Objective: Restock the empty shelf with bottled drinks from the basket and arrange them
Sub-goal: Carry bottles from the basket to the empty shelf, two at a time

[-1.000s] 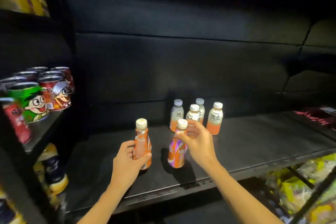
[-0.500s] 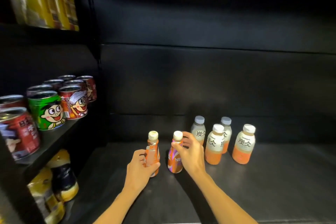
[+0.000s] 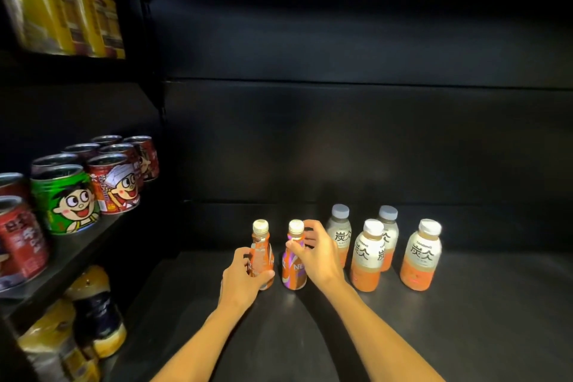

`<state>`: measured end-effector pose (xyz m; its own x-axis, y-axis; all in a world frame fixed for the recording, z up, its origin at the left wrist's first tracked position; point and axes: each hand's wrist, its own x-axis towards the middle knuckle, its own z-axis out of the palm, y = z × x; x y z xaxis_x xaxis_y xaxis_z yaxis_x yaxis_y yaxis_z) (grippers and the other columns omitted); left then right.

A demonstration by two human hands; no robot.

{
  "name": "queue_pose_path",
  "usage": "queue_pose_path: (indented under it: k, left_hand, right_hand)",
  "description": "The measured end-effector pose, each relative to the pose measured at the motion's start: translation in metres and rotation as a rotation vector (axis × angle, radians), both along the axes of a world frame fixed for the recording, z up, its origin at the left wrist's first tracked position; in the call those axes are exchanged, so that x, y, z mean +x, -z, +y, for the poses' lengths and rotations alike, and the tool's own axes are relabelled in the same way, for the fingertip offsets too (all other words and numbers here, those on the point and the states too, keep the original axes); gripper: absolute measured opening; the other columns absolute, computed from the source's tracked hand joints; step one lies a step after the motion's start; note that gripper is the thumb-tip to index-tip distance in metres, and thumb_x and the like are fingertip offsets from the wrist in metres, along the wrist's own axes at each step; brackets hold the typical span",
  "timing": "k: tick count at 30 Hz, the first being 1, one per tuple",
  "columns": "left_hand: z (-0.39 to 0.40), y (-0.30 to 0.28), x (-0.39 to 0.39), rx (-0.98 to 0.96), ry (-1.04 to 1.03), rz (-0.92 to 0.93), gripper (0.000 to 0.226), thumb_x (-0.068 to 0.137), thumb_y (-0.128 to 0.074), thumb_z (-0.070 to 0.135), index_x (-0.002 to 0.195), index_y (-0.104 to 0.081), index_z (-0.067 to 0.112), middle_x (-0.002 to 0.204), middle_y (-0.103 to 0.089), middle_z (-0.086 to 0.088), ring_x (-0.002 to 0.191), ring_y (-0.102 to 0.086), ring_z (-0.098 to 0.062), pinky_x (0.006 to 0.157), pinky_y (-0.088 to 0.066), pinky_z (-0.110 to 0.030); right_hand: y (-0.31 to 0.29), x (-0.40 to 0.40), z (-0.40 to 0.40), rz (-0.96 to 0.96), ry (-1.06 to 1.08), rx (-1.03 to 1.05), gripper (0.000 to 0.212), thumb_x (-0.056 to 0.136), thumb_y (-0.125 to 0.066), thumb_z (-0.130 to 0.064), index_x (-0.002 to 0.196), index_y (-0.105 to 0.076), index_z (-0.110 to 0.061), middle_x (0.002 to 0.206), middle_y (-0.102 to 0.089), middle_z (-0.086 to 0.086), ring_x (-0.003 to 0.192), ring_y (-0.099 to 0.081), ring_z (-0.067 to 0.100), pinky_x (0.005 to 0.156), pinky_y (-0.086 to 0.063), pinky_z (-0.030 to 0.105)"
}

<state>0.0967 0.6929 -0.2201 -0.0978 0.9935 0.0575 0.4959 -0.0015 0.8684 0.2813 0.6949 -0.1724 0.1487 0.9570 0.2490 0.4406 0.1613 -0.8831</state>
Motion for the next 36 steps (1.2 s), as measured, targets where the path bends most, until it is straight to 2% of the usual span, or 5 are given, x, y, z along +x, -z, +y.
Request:
queue_pose_path:
  k: [9, 14, 21, 25, 36]
  left_hand:
    - [-0.019, -0.021, -0.013, -0.058, 0.043, 0.113, 0.091, 0.079, -0.080, 0.050, 0.151, -0.034, 0.022, 0.149, -0.049, -0.004, 0.134, -0.050, -0.022, 0.107, -0.044, -0.040]
    - [-0.048, -0.043, -0.027, -0.079, 0.045, 0.344, 0.096, 0.084, -0.059, 0.073, 0.158, -0.025, 0.022, 0.164, -0.029, -0.004, 0.148, -0.033, -0.023, 0.116, -0.035, -0.044]
    - [-0.115, -0.068, -0.022, -0.010, -0.065, 0.704, 0.084, 0.094, -0.031, 0.075, 0.159, -0.028, 0.022, 0.166, -0.023, -0.006, 0.153, -0.023, -0.024, 0.122, -0.025, -0.046]
    - [-0.161, -0.079, -0.016, 0.014, -0.118, 0.836, 0.078, 0.097, -0.027, 0.071, 0.158, -0.030, 0.023, 0.165, -0.026, -0.006, 0.152, -0.022, -0.024, 0.123, -0.022, -0.048]
    - [-0.303, -0.097, -0.094, -0.087, -0.312, 0.930, 0.075, 0.097, -0.025, 0.070, 0.156, -0.033, 0.023, 0.160, -0.035, -0.009, 0.148, -0.030, -0.027, 0.120, -0.025, -0.050]
  right_hand:
    - [-0.020, 0.009, -0.029, -0.144, 0.037, -0.054, 0.069, 0.089, -0.075, -0.046, 0.145, -0.040, -0.025, 0.141, -0.056, -0.002, 0.127, -0.056, 0.014, 0.091, -0.048, 0.026]
    - [-0.029, 0.020, -0.060, -0.335, 0.064, -0.101, 0.073, 0.089, -0.060, -0.064, 0.150, -0.041, -0.028, 0.143, -0.058, 0.002, 0.128, -0.059, 0.024, 0.097, -0.053, 0.039]
    - [-0.032, 0.044, -0.109, -0.636, -0.038, -0.119, 0.073, 0.093, -0.046, -0.072, 0.150, -0.047, -0.025, 0.138, -0.063, 0.005, 0.124, -0.061, 0.027, 0.092, -0.053, 0.041]
    - [-0.035, 0.056, -0.134, -0.803, -0.094, -0.077, 0.072, 0.096, -0.040, -0.070, 0.148, -0.049, -0.021, 0.146, -0.056, 0.009, 0.136, -0.050, 0.030, 0.111, -0.040, 0.047]
    - [-0.044, -0.030, -0.198, -0.942, -0.387, 0.085, 0.076, 0.097, -0.034, -0.073, 0.155, -0.040, -0.024, 0.160, -0.041, 0.007, 0.148, -0.035, 0.030, 0.121, -0.028, 0.051]
